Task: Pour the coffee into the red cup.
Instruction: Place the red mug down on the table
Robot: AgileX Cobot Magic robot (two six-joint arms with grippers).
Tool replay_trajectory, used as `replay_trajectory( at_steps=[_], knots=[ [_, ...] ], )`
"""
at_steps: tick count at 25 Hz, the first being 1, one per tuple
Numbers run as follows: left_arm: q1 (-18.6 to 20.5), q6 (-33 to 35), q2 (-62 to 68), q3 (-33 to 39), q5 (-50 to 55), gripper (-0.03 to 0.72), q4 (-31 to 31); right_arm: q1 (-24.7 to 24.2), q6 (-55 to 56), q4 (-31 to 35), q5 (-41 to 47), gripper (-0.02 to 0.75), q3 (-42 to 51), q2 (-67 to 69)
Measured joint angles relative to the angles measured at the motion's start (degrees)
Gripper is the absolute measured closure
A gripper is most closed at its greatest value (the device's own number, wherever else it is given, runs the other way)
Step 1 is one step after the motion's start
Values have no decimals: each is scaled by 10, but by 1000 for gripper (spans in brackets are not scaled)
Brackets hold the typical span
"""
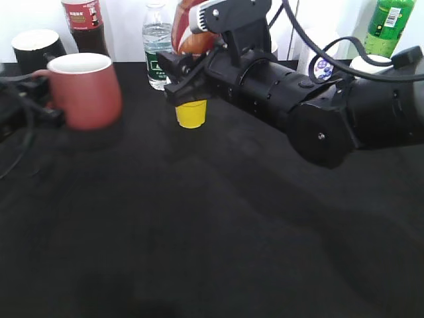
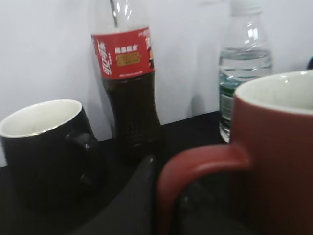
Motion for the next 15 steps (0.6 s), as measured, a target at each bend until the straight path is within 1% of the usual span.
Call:
replay_trajectory(
  at_steps=[2,5,8,10,13,15],
  knots=[
    [0,0,50,-56,-1,645,-6,0,3,0,18,209,0,-12],
    [0,0,135,-141,0,645,-9,0,5,0,20,209,0,-39],
    [0,0,184,-203,3,645,-9,0,5,0,41,209,0,-42],
    [1,2,193,-218,2,645,-10,0,5,0,45,210,0,-42],
    [1,4,200,-219,7,643,-7,0,5,0,45,210,0,-42],
    [2,4,200,-219,8,627,-1,0,5,0,45,210,0,-42]
  ],
)
